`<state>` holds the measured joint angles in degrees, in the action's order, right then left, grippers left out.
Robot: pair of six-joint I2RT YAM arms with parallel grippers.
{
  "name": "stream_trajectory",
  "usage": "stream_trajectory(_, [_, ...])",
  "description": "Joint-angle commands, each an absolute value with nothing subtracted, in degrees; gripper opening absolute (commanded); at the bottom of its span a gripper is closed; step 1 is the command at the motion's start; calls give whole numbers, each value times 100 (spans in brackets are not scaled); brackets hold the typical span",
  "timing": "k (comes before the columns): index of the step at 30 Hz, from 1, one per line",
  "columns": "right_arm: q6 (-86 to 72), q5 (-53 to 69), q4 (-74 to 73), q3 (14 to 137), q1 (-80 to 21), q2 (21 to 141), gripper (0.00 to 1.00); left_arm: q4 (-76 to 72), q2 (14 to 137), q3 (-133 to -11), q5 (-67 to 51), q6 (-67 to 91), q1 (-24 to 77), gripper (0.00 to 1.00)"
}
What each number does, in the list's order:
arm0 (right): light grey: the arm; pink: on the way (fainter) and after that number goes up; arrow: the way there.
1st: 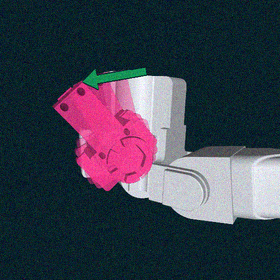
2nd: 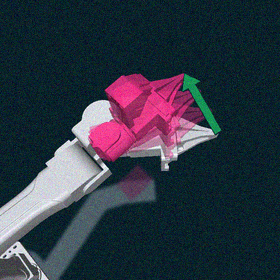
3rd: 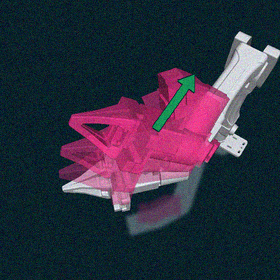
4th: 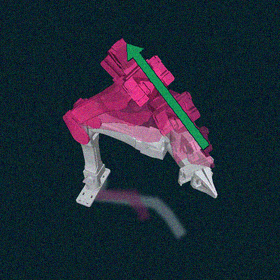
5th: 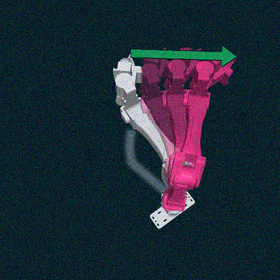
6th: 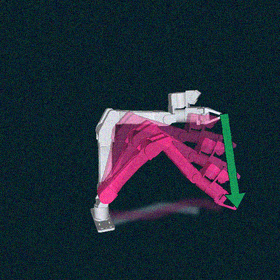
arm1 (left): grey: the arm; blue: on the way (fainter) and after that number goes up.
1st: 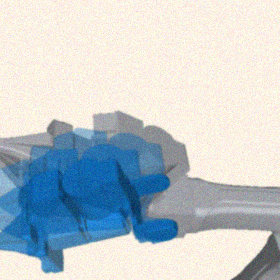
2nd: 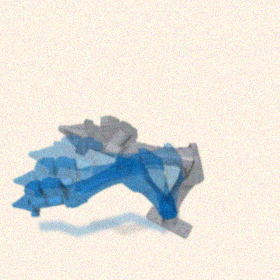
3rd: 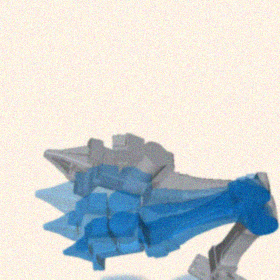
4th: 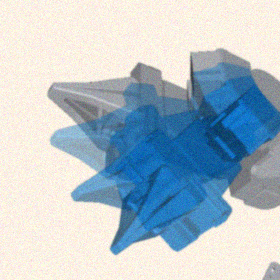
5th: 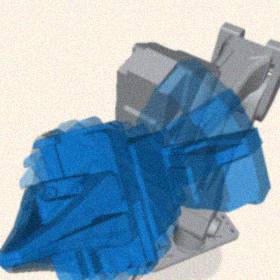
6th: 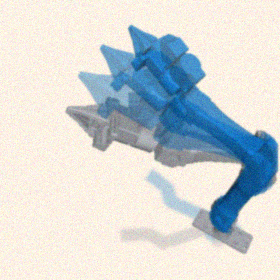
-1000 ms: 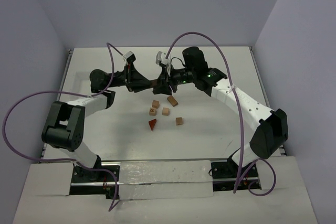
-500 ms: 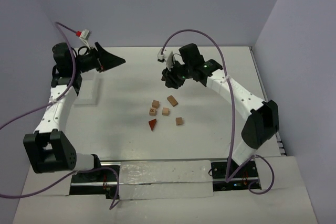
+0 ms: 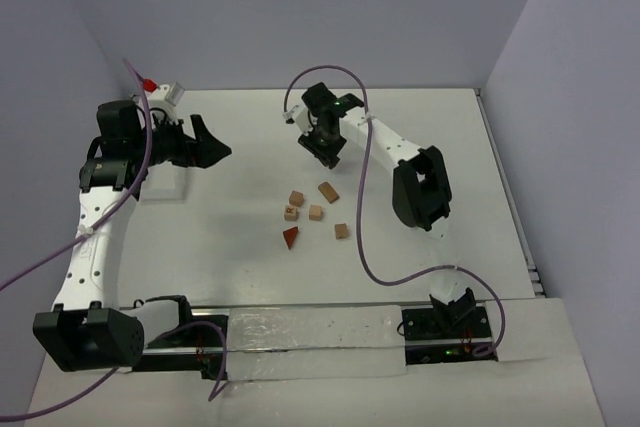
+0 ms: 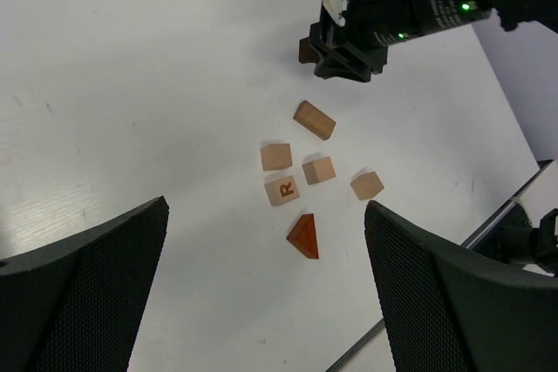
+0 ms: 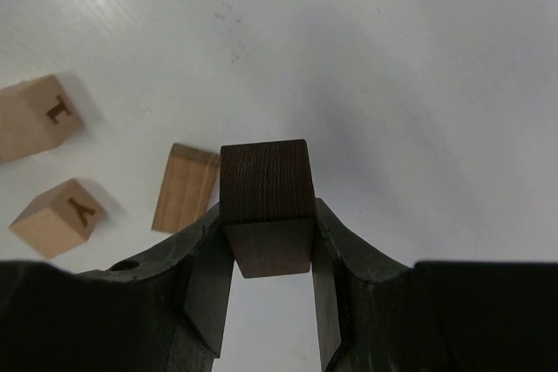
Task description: Build the wood block tower
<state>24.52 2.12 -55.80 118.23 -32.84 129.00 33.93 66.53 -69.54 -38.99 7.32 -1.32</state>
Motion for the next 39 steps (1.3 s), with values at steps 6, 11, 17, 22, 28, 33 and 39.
stream_trajectory(6, [2598, -535, -6405, 11948, -3211, 13438, 0, 3718, 6258, -7242, -3912, 427, -114, 99])
stream_trajectory(11, [2659, -521, -6367, 11819, -3182, 13575, 0, 3702, 6236, -7225, -4054, 448, -114, 99])
stream_trajectory(17, [2628, -282, -6355, 11840, -3338, 13807, 0, 3700, 6231, -7251, -4060, 457, -114, 99])
stream_trajectory(22, [2524, -38, -6356, 11757, -3650, 13879, 0, 3685, 6240, -7295, -4099, 507, -114, 99])
stream_trajectory(28, [2058, 424, -6393, 11594, -3972, 13942, 0, 3645, 6275, -7269, -4151, 615, -114, 99])
stream_trajectory(33, [1453, 730, -6400, 11379, -4024, 13962, 0, 3647, 6298, -7286, -4157, 640, -114, 99])
stream_trajectory(39, [771, 1255, -6361, 10875, -4080, 13874, 0, 3665, 6376, -7297, -4183, 685, -114, 99])
